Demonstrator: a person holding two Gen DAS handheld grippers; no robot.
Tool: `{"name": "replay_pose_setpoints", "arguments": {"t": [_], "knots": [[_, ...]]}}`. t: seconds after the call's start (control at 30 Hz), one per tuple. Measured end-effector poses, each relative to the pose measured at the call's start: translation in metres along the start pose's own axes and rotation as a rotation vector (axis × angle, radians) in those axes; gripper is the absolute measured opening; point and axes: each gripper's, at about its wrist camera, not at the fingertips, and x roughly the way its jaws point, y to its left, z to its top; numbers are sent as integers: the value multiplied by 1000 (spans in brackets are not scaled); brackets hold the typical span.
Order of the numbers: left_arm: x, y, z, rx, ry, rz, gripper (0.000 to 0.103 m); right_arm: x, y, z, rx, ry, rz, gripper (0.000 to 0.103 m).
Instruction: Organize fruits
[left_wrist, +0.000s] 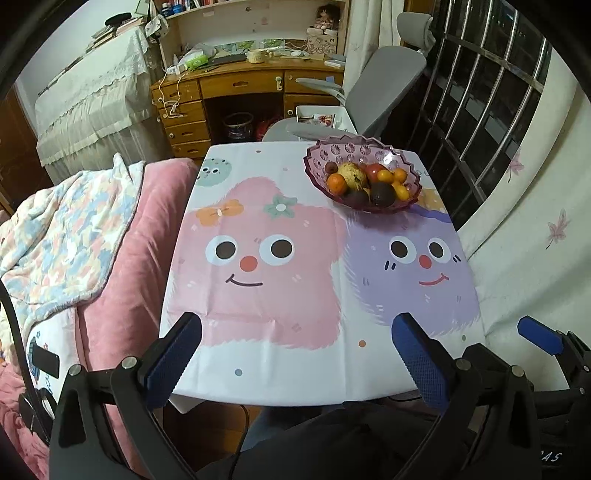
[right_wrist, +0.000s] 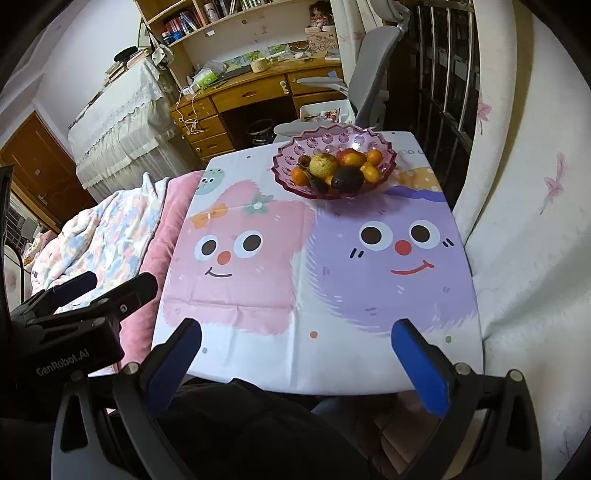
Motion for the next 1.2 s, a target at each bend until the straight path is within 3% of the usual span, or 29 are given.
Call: {"name": "replay_pose_setpoints", "arguments": {"t": [0.43,1.2], "knots": [[10,-1,1,-20,37,21,102,8,-6,7,-23,39,-17,103],[15,5,9,4,32,45,102,10,-5,9,-22,41,-17,103]]}}
